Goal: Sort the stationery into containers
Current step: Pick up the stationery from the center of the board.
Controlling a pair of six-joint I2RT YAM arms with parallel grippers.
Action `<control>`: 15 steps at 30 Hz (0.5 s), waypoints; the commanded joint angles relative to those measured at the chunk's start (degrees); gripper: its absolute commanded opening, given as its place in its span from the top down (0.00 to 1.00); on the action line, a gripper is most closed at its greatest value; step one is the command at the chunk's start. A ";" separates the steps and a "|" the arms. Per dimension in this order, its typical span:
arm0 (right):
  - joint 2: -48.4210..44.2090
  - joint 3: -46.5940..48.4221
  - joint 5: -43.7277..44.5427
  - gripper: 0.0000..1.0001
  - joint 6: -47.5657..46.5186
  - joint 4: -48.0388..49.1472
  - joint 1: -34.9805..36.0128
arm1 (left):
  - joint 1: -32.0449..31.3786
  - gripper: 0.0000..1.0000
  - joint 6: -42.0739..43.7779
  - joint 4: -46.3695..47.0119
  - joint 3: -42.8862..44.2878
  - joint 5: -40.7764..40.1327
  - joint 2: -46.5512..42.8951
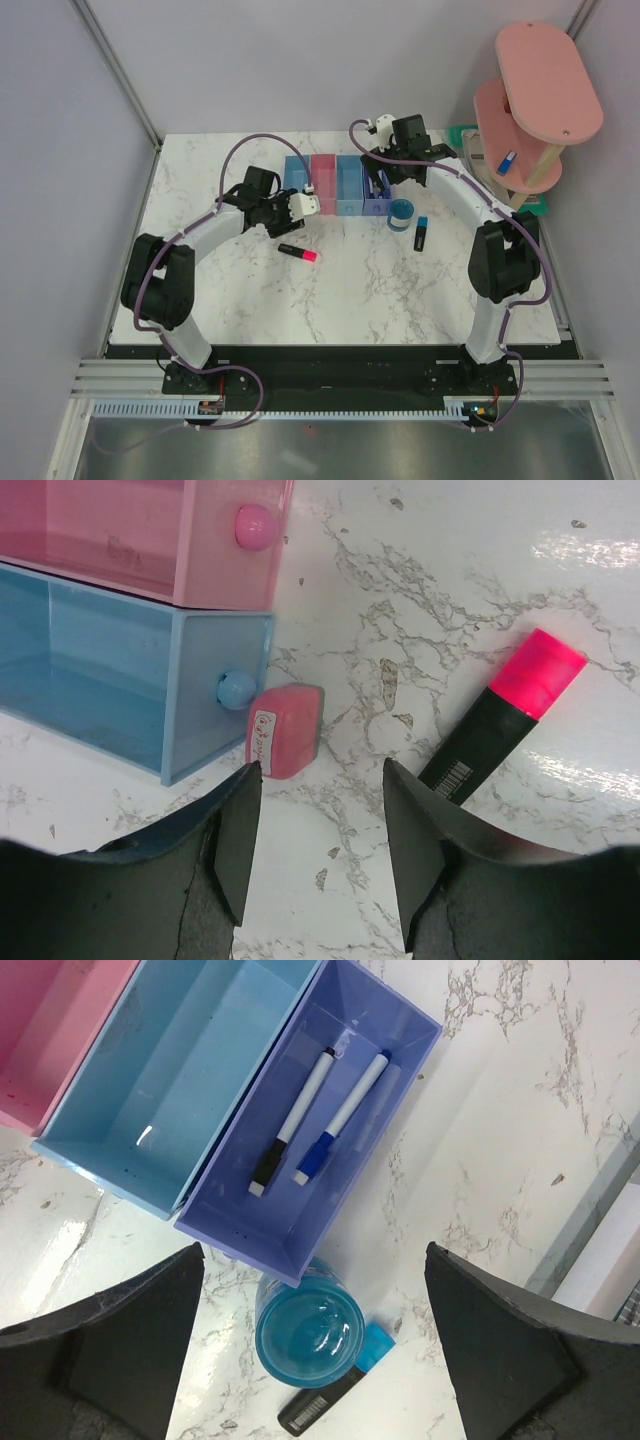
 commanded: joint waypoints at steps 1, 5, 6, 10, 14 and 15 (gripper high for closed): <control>-3.54 2.26 0.55 0.02 -0.59 -0.66 -0.15 | 0.30 0.41 6.61 -0.31 1.74 2.19 0.90; -3.63 2.35 0.38 0.02 -0.42 -0.75 -0.15 | 0.21 0.41 6.26 -0.31 3.06 2.02 2.31; -3.63 2.43 0.20 0.02 -0.41 -0.83 -0.07 | 0.30 0.41 6.26 -0.31 3.58 1.67 2.66; -3.63 2.52 -0.06 0.02 -0.24 -0.75 -0.15 | 0.47 0.41 6.70 -0.31 4.56 1.05 4.32; -3.54 2.70 -0.24 0.02 -0.06 -0.75 -0.15 | 0.47 0.41 7.05 -0.22 5.00 0.61 5.03; -3.54 2.79 -0.41 0.02 -0.06 -0.75 -0.15 | 0.47 0.41 7.14 -0.22 5.08 0.52 5.29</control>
